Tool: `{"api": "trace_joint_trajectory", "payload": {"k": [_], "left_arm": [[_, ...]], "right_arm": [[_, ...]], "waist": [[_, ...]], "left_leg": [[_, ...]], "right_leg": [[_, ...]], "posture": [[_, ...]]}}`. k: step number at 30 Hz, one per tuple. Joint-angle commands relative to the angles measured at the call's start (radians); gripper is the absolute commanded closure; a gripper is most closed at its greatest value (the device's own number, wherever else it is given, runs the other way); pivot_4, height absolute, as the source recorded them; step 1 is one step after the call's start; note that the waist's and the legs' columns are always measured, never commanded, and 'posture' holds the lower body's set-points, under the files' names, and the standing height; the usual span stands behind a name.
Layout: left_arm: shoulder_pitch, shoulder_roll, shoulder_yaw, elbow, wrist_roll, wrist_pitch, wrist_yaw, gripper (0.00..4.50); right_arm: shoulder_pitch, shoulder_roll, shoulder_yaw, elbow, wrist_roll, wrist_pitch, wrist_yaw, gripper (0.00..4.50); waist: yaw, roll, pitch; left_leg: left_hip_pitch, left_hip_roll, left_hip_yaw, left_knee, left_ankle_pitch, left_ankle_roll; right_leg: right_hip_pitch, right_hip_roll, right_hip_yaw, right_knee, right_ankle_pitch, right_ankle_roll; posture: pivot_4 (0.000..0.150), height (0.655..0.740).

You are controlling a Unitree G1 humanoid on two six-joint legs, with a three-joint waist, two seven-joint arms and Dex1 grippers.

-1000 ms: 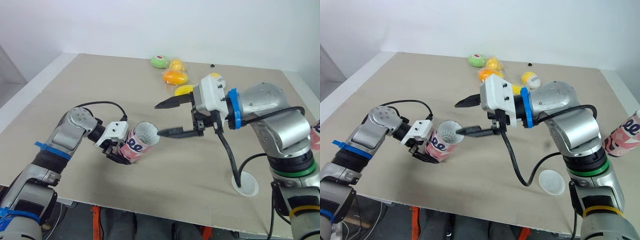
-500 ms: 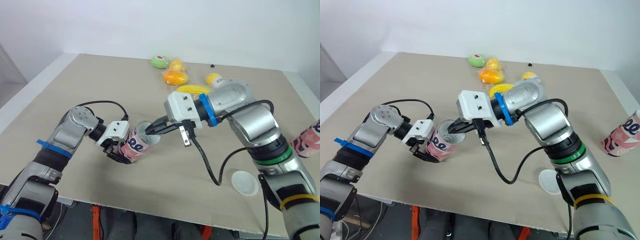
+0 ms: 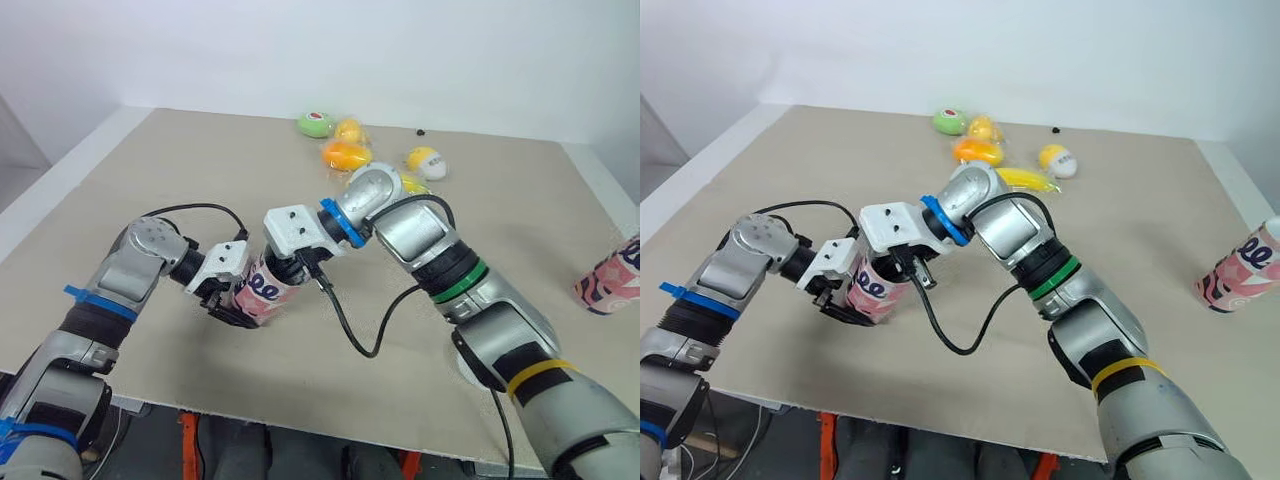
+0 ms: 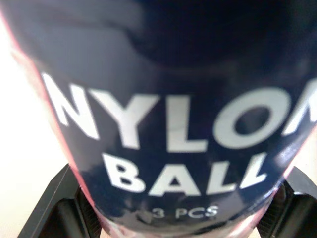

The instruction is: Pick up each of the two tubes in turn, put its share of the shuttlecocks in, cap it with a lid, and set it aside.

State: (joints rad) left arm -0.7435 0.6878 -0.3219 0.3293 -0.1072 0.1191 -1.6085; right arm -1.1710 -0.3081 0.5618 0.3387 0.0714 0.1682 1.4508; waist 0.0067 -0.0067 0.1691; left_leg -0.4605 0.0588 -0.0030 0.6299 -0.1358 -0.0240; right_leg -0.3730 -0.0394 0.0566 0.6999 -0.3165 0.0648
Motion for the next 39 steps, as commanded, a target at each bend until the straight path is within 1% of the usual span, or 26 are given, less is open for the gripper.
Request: {"api": "trace_joint_trajectory", "payload": {"k": [1,3,6,7,9,10,11,16,19,21,23,25,27,29,32,35,39], "left_arm": [[0.019,-0.048,-0.024,-0.057,-0.001,-0.004,0.021,1.13],[0.017,-0.056,-0.016,-0.058,-0.006,-0.014,0.023,1.13],[0.015,-0.078,0.005,-0.054,-0.026,-0.043,0.032,1.13],[0.016,-0.087,0.013,-0.055,-0.032,-0.049,0.033,1.13],[0.013,-0.107,0.031,-0.045,-0.043,-0.077,0.045,1.13],[0.013,-0.114,0.037,-0.044,-0.049,-0.082,0.048,1.13],[0.014,-0.12,0.043,-0.045,-0.055,-0.087,0.052,1.13],[0.02,-0.147,0.069,-0.059,-0.096,-0.093,0.074,1.13],[0.028,-0.179,0.093,-0.078,-0.141,-0.077,0.096,1.13],[0.036,-0.189,0.102,-0.094,-0.166,-0.056,0.103,1.13],[0.054,-0.23,0.11,-0.107,-0.202,-0.032,0.128,1.13],[0.074,-0.245,0.111,-0.128,-0.217,-0.016,0.135,1.13],[0.107,-0.305,0.109,-0.119,-0.234,-0.014,0.176,1.13],[0.144,-0.362,0.1,-0.112,-0.237,-0.029,0.217,1.13],[0.179,-0.411,0.076,-0.09,-0.209,-0.07,0.247,1.13],[0.203,-0.442,0.055,-0.073,-0.183,-0.114,0.268,1.13],[0.224,-0.454,0.041,-0.07,-0.165,-0.146,0.291,1.13]], "right_arm": [[0.031,-0.007,-0.004,-0.047,0.004,-0.001,0.04,4.49],[0.028,-0.045,-0.04,-0.091,0.043,0.045,0.082,4.49],[-0.033,-0.128,-0.16,-0.145,0.175,0.161,0.15,4.49],[-0.053,-0.174,-0.188,-0.171,0.236,0.198,0.16,4.49],[-0.079,-0.282,-0.217,-0.226,0.358,0.247,0.164,4.49],[-0.083,-0.322,-0.221,-0.244,0.391,0.257,0.164,4.49],[-0.086,-0.356,-0.223,-0.257,0.415,0.262,0.164,4.49],[-0.077,-0.539,-0.261,-0.303,0.461,0.265,0.164,4.49],[-0.002,-0.691,-0.31,-0.347,0.488,0.252,0.164,4.49],[0.035,-0.745,-0.332,-0.367,0.498,0.252,0.164,4.49],[0.119,-0.821,-0.385,-0.375,0.486,0.276,0.164,4.49],[0.174,-0.86,-0.419,-0.398,0.481,0.31,0.149,4.49],[0.355,-0.955,-0.461,-0.429,0.458,0.294,0.152,3.85],[0.523,-1.018,-0.507,-0.461,0.425,0.285,0.122,3.16],[0.692,-1.064,-0.562,-0.511,0.411,0.278,0.116,1.73],[0.798,-1.077,-0.606,-0.547,0.408,0.295,0.098,1.73],[0.895,-1.079,-0.627,-0.558,0.349,0.276,0.057,1.73]], "waist": [[0.001,0.0,0.0],[0.001,0.0,0.0],[0.011,0.0,0.001],[0.012,-0.001,0.002],[0.014,-0.004,0.005],[0.014,-0.005,0.006],[0.013,-0.006,0.006],[-0.003,-0.005,0.007],[-0.004,-0.005,0.009],[-0.002,-0.004,0.011],[-0.002,-0.004,0.011],[-0.002,-0.004,0.011],[0.0,-0.004,0.011],[0.003,-0.004,0.011],[-0.002,0.0,0.013],[-0.008,0.002,0.012],[-0.01,0.002,0.012]], "left_leg": [[0.0,0.002,-0.001,-0.001,0.001,-0.001],[0.0,0.002,-0.001,-0.002,0.001,-0.002],[-0.001,0.001,-0.001,-0.002,0.003,-0.004],[-0.004,-0.001,0.0,-0.002,0.003,-0.003],[-0.006,-0.002,0.0,-0.002,0.003,-0.003],[-0.012,-0.002,-0.001,-0.001,0.003,-0.003],[-0.014,-0.001,-0.001,-0.002,0.003,-0.003],[-0.015,0.001,0.0,-0.008,0.003,-0.003],[-0.016,0.003,0.001,-0.012,0.003,-0.003],[-0.016,0.003,0.001,-0.012,0.002,-0.004],[-0.016,0.003,0.002,-0.012,0.002,-0.004],[-0.017,0.003,0.002,-0.011,0.002,-0.004],[-0.016,0.003,0.003,-0.011,0.002,-0.004],[-0.016,0.003,0.001,-0.009,0.002,-0.004],[-0.016,0.001,0.002,-0.007,0.002,-0.004],[-0.015,0.002,0.003,-0.006,0.003,-0.005],[-0.011,0.003,0.003,-0.005,0.005,-0.006]], "right_leg": [[0.0,0.002,-0.001,0.0,0.0,-0.001],[0.0,0.003,-0.001,0.0,0.0,-0.001],[0.0,0.001,0.0,0.0,0.0,-0.001],[-0.001,-0.002,-0.001,0.0,0.0,0.0],[-0.003,-0.002,-0.001,-0.001,0.001,0.0],[-0.003,-0.003,-0.002,-0.001,0.001,0.0],[-0.008,-0.003,-0.002,-0.001,0.001,0.0],[-0.011,0.0,-0.002,0.0,0.0,-0.005],[-0.015,0.003,0.0,0.001,-0.001,-0.007],[-0.015,0.003,0.0,0.0,-0.002,-0.007],[-0.015,0.003,0.001,0.0,-0.002,-0.006],[-0.014,0.002,0.001,0.0,-0.002,-0.006],[-0.014,0.002,0.001,0.0,-0.002,-0.006],[-0.012,0.002,0.0,-0.001,-0.002,-0.005],[-0.011,0.001,0.002,0.0,-0.002,-0.003],[-0.011,0.002,0.003,0.0,0.0,-0.002],[-0.009,0.004,0.004,0.0,0.001,0.001]], "posture": [[0.15,0.6946],[0.15,0.6946],[0.15,0.6946],[0.15,0.6946],[0.15,0.6946],[0.15,0.6946],[0.15,0.6946],[0.15,0.6946],[0.15,0.6946],[0.15,0.6946],[0.15,0.6946],[0.15,0.6946],[0.15,0.6946],[0.15,0.6946],[0.15,0.6946],[0.15,0.6946],[0.15,0.6946]]}}
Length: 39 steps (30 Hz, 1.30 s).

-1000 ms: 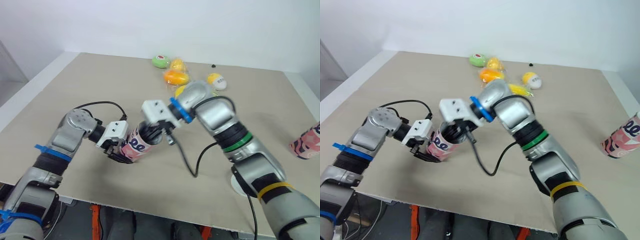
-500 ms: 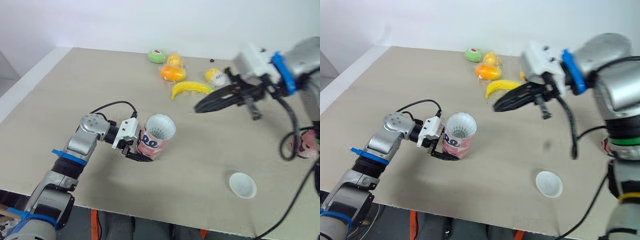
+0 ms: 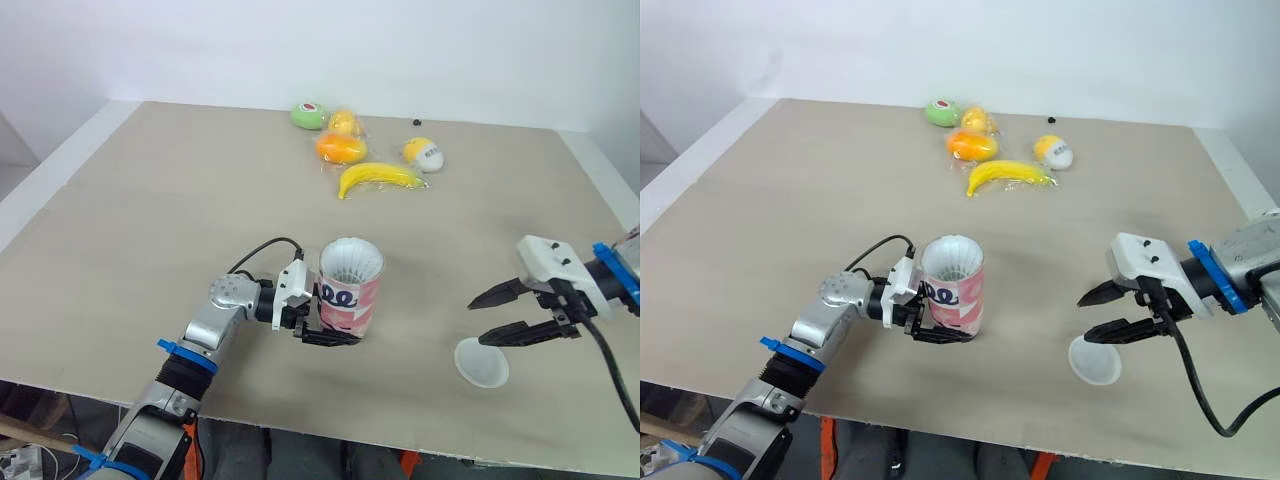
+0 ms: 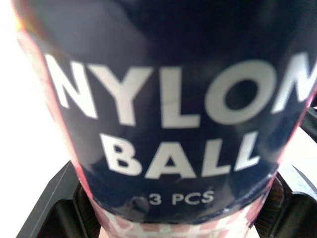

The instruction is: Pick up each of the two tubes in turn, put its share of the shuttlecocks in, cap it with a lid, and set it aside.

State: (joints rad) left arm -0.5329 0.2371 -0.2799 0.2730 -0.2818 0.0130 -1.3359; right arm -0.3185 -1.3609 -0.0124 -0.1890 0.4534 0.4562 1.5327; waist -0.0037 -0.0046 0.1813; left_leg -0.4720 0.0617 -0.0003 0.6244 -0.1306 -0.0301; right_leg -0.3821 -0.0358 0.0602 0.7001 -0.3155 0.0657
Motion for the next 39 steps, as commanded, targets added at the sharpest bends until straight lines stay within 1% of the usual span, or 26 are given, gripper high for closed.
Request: {"api": "trace_joint_trajectory", "payload": {"k": [1,6,9,15,20,23,24,26,27,28,29,30,31,32,37,39], "left_arm": [[0.019,0.002,-0.004,-0.016,0.015,-0.047,0.018,1.13],[0.037,0.012,-0.022,-0.004,0.043,-0.092,0.02,1.13],[0.035,0.003,-0.023,-0.002,0.041,-0.102,0.03,1.13],[0.027,-0.006,-0.024,0.013,0.041,-0.112,0.037,1.13],[0.018,-0.007,-0.026,0.029,0.045,-0.122,0.039,1.13],[0.009,-0.006,-0.026,0.033,0.047,-0.123,0.04,1.13],[0.004,-0.007,-0.026,0.036,0.047,-0.123,0.041,1.13],[-0.002,-0.01,-0.025,0.045,0.049,-0.126,0.042,1.13],[-0.003,-0.01,-0.025,0.047,0.048,-0.129,0.042,1.13],[-0.002,-0.009,-0.024,0.049,0.048,-0.132,0.04,1.13],[-0.002,-0.01,-0.024,0.053,0.048,-0.134,0.039,1.13],[-0.002,-0.011,-0.024,0.055,0.048,-0.135,0.038,1.13],[-0.004,-0.013,-0.025,0.06,0.05,-0.137,0.038,1.13],[-0.006,-0.014,-0.026,0.065,0.05,-0.139,0.035,1.13],[-0.033,-0.026,-0.033,0.122,0.062,-0.157,0.017,1.13],[-0.056,-0.037,-0.029,0.161,0.062,-0.164,0.011,1.13]], "right_arm": [[0.055,-0.023,-0.06,-0.039,-0.034,-0.008,-0.032,1.73],[0.074,-0.001,-0.023,-0.027,-0.114,-0.028,-0.099,1.73],[0.034,0.036,0.042,-0.014,-0.182,0.008,-0.167,1.73],[0.066,0.055,0.08,-0.029,-0.22,-0.009,-0.164,1.73],[0.09,0.08,0.13,0.023,-0.3,-0.06,-0.187,1.73],[0.064,0.106,0.168,0.081,-0.36,-0.092,-0.213,1.73],[0.051,0.115,0.177,0.103,-0.379,-0.104,-0.22,2.11],[0.033,0.128,0.188,0.136,-0.399,-0.125,-0.223,2.47],[0.029,0.13,0.189,0.14,-0.403,-0.132,-0.22,3.07],[0.027,0.131,0.188,0.141,-0.404,-0.136,-0.214,3.24],[0.027,0.131,0.184,0.14,-0.402,-0.141,-0.208,3.62],[0.027,0.13,0.18,0.138,-0.4,-0.143,-0.204,3.76],[0.025,0.129,0.178,0.142,-0.4,-0.148,-0.2,4.11],[0.023,0.128,0.173,0.141,-0.399,-0.15,-0.2,4.34],[0.004,0.115,0.126,0.087,-0.348,-0.127,-0.175,4.34],[-0.011,0.104,0.087,0.024,-0.281,-0.091,-0.138,4.34]], "waist": [[0.0,0.0,0.0],[-0.001,0.001,0.0],[-0.001,0.001,0.0],[-0.001,0.001,0.0],[-0.001,0.001,0.0],[-0.001,0.0,0.0],[-0.002,0.0,0.0],[-0.003,-0.003,-0.001],[-0.004,-0.003,-0.001],[-0.005,-0.004,-0.001],[-0.006,-0.004,-0.001],[-0.011,-0.005,-0.001],[-0.011,-0.005,-0.001],[-0.012,-0.005,-0.001],[-0.013,-0.005,-0.001],[-0.013,-0.004,-0.001]], "left_leg": [[0.0,0.0,0.0,0.0,0.0,0.0],[0.0,0.0,0.001,0.001,0.001,0.001],[0.0,0.0,0.001,0.001,0.001,0.001],[0.0,-0.001,0.001,0.0,0.001,0.001],[0.0,-0.001,0.001,0.0,0.001,0.001],[0.0,-0.001,0.001,0.001,0.001,0.001],[0.001,-0.001,0.0,0.001,0.001,0.001],[0.001,0.0,0.0,0.002,0.001,0.001],[0.004,0.0,0.0,0.003,0.001,0.001],[0.005,0.0,0.0,0.003,0.001,0.001],[0.005,0.0,0.0,0.004,0.001,0.001],[0.005,0.0,0.0,0.004,0.001,0.001],[0.006,0.0,0.001,0.004,0.002,0.002],[0.006,0.0,0.001,0.004,0.003,0.002],[0.006,0.0,0.001,0.005,0.005,0.003],[0.006,-0.001,0.001,0.005,0.005,0.003]], "right_leg": [[0.0,0.0,0.0,0.0,0.0,0.001],[0.0,-0.001,0.001,0.0,0.002,0.001],[0.0,-0.001,0.001,-0.001,0.002,-0.001],[0.0,0.0,0.001,-0.001,0.003,-0.002],[0.0,0.0,0.001,-0.001,0.003,-0.002],[0.001,0.0,0.001,-0.001,0.003,-0.001],[0.001,0.0,0.001,-0.001,0.003,-0.001],[0.002,0.0,0.001,-0.001,0.004,0.0],[0.005,0.0,0.001,-0.001,0.004,0.001],[0.006,0.0,0.001,-0.002,0.004,0.002],[0.007,0.0,0.001,-0.002,0.003,0.003],[0.007,0.0,0.001,-0.002,0.003,0.003],[0.008,-0.001,0.001,-0.002,0.002,0.001],[0.008,-0.001,0.001,-0.002,0.002,0.001],[0.008,-0.002,0.001,-0.002,0.005,0.001],[0.008,-0.002,0.001,-0.002,0.005,0.001]], "posture": [[0.15,0.6946],[0.15,0.6946],[0.15,0.6946],[0.15,0.6946],[0.15,0.6946],[0.15,0.6946],[0.15,0.6946],[0.15,0.6946],[0.15,0.6946],[0.15,0.6946],[0.15,0.6946],[0.15,0.6946],[0.15,0.6946],[0.15,0.6946],[0.15,0.6946],[0.15,0.6946]]}}
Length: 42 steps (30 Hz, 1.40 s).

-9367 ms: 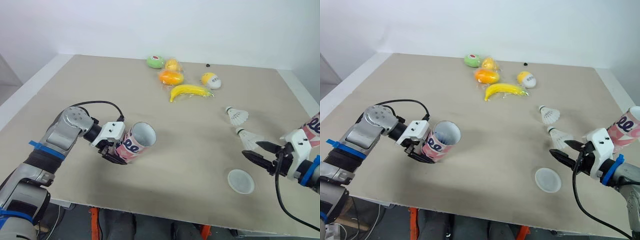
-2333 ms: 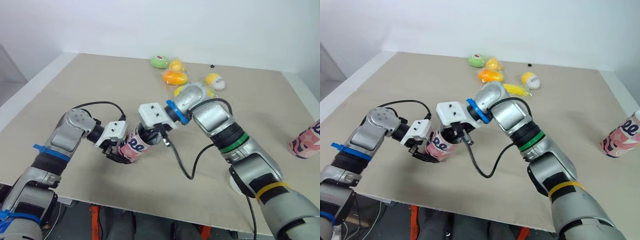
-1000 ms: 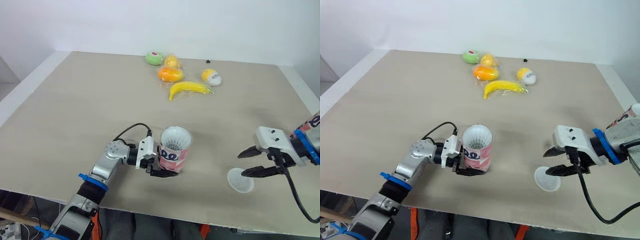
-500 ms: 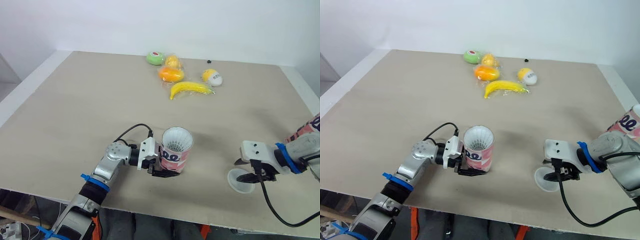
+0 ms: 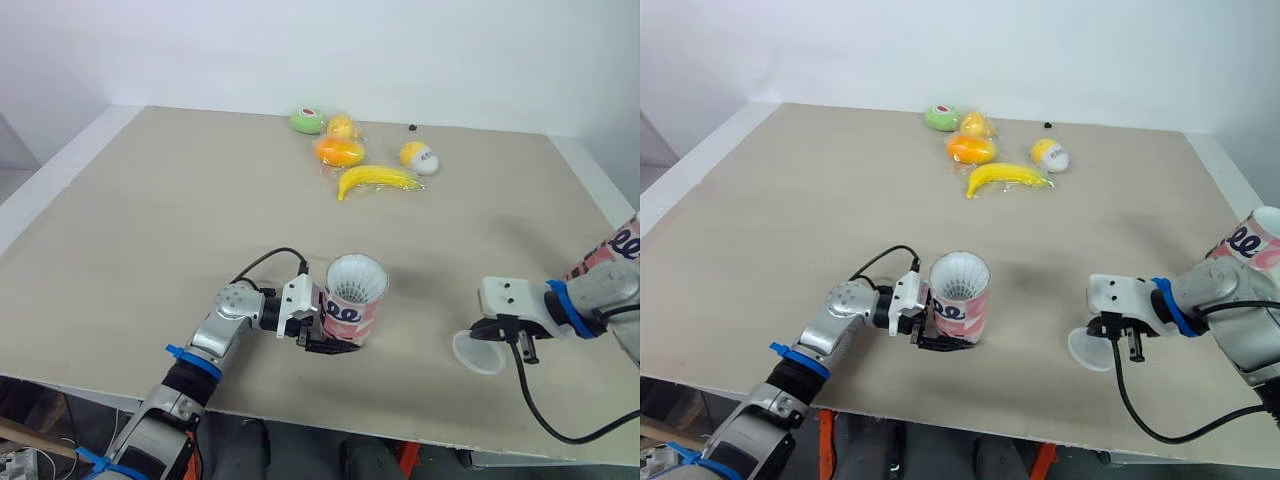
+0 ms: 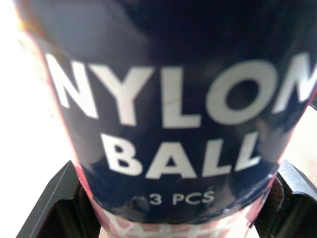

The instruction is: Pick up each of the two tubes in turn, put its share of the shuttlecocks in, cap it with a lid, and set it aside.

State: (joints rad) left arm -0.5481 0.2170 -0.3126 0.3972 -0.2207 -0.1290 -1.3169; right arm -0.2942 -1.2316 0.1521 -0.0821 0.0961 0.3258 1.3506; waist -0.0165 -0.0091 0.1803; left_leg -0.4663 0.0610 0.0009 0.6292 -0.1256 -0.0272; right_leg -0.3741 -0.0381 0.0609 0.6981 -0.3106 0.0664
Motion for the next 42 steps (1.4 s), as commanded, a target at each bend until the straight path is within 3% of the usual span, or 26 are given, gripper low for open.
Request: {"api": "trace_joint_trajectory", "payload": {"k": [1,7,16,22,27,42], "left_arm": [[-0.051,-0.023,0.005,0.057,0.002,-0.029,-0.011,1.13],[-0.117,-0.048,0.002,0.185,0.017,-0.077,-0.056,1.13],[-0.177,-0.054,0.0,0.299,0.044,-0.106,-0.119,1.13],[-0.189,-0.04,-0.004,0.313,0.057,-0.105,-0.141,1.13],[-0.183,-0.022,-0.004,0.301,0.058,-0.085,-0.154,1.13],[-0.182,-0.021,-0.003,0.293,0.061,-0.075,-0.142,1.13]], "right_arm": [[-0.057,-0.024,-0.096,-0.105,0.107,0.061,0.055,4.34],[-0.436,0.006,-0.108,-0.128,0.238,0.148,0.137,4.34],[-0.874,0.234,0.086,-0.056,0.217,0.159,0.24,4.34],[-0.933,0.323,0.186,-0.012,0.154,0.093,0.263,4.34],[-0.939,0.319,0.242,0.005,0.149,0.036,0.264,4.34],[-1.008,0.364,0.267,0.033,0.147,0.004,0.264,4.34]], "waist": [[-0.001,0.001,0.0],[-0.006,0.006,0.001],[-0.004,0.003,0.001],[-0.003,0.001,0.001],[-0.004,0.002,0.001],[-0.007,0.002,0.001]], "left_leg": [[0.0,0.0,0.0,0.0,0.0,0.0],[0.0,-0.001,0.001,-0.004,0.0,0.0],[-0.002,-0.001,0.0,-0.008,0.0,-0.002],[-0.003,-0.001,-0.002,-0.008,0.0,-0.002],[-0.003,0.001,-0.001,-0.008,0.001,-0.002],[-0.003,0.003,-0.001,-0.009,0.002,-0.004]], "right_leg": [[0.0,0.0,0.0,0.0,0.0,0.0],[-0.003,0.0,0.001,0.0,0.002,0.004],[-0.006,0.001,0.001,0.001,0.001,-0.002],[-0.007,0.002,-0.001,0.001,0.001,-0.002],[-0.008,0.003,-0.001,0.002,0.001,-0.004],[-0.009,0.005,-0.001,0.003,0.002,-0.006]], "posture": [[0.15,0.6946],[0.15,0.6946],[0.15,0.6946],[0.15,0.6946],[0.15,0.6946],[0.15,0.6946]]}}
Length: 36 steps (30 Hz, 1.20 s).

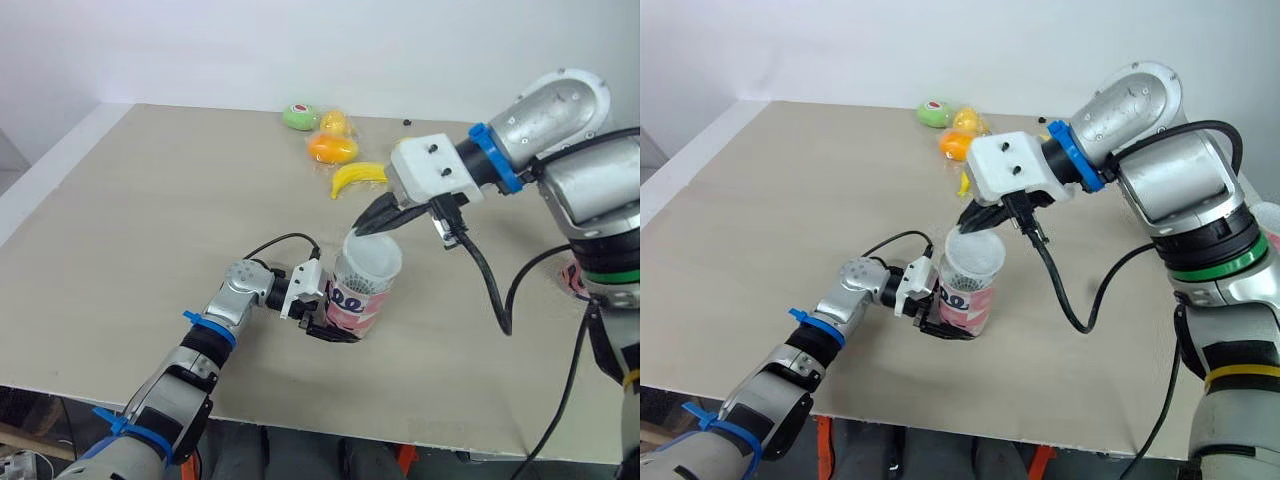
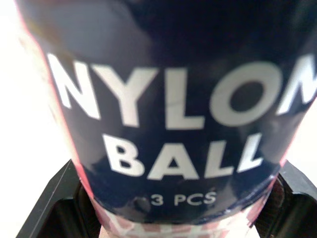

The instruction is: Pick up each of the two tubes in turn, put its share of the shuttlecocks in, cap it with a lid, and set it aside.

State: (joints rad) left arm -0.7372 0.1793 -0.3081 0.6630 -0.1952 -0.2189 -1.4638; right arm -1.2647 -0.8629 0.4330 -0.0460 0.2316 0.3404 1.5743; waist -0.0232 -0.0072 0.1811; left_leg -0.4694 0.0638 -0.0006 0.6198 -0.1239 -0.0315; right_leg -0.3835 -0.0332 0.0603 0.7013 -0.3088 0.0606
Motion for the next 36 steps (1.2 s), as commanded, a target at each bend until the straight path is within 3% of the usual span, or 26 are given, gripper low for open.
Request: {"api": "trace_joint_trajectory", "payload": {"k": [1,19,25,32,33,34,36], "left_arm": [[0.005,0.015,-0.007,0.029,0.036,0.014,0.007,1.13],[0.011,0.026,0.001,0.015,0.033,0.025,0.02,1.13],[0.014,0.031,0.004,0.009,0.034,0.027,0.025,1.13],[0.015,0.033,0.006,0.005,0.034,0.029,0.03,1.13],[0.016,0.034,0.007,0.001,0.034,0.031,0.031,1.13],[0.017,0.034,0.007,-0.002,0.033,0.032,0.032,1.13],[0.018,0.034,0.007,-0.001,0.035,0.031,0.033,1.13]], "right_arm": [[-0.041,-0.005,-0.009,-0.006,0.017,-0.011,0.04,4.34],[0.016,-0.035,0.054,-0.05,0.023,-0.027,0.04,4.34],[0.061,-0.098,0.122,-0.069,-0.073,-0.156,0.04,4.34],[0.116,-0.011,0.074,-0.099,-0.06,-0.142,0.024,4.34],[0.124,0.0,0.067,-0.104,-0.056,-0.127,0.028,3.69],[0.13,0.008,0.061,-0.107,-0.054,-0.116,0.034,3.61],[0.14,0.023,0.054,-0.111,-0.062,-0.099,0.034,2.75]], "waist": [[0.0,0.0,0.0],[0.0,0.0,0.0],[0.0,0.0,0.0],[0.0,-0.004,-0.004],[0.0,-0.004,-0.004],[0.0,-0.004,-0.004],[-0.001,-0.004,-0.004]], "left_leg": [[0.0,0.0,0.0,0.0,0.0,0.0],[0.0,0.0,0.0,0.0,0.0,0.0],[0.0,0.0,0.0,0.0,0.0,0.0],[0.002,0.001,0.0,0.0,0.001,-0.002],[0.002,0.001,0.0,0.0,0.001,-0.002],[0.002,0.001,0.0,0.0,0.001,-0.002],[0.003,0.002,-0.001,0.0,0.001,-0.002]], "right_leg": [[0.0,0.0,0.0,0.0,0.0,0.0],[0.0,0.0,0.0,0.0,0.0,0.0],[0.0,0.0,0.0,0.0,0.0,0.0],[0.002,0.001,0.0,0.0,0.001,-0.001],[0.002,0.001,0.0,0.0,0.002,-0.001],[0.002,0.001,0.0,0.0,0.002,-0.001],[0.002,0.001,-0.001,0.0,0.002,-0.001]], "posture": [[0.15,0.6946],[0.15,0.6946],[0.15,0.6946],[0.15,0.6946],[0.15,0.6946],[0.15,0.6946],[0.15,0.6946]]}}
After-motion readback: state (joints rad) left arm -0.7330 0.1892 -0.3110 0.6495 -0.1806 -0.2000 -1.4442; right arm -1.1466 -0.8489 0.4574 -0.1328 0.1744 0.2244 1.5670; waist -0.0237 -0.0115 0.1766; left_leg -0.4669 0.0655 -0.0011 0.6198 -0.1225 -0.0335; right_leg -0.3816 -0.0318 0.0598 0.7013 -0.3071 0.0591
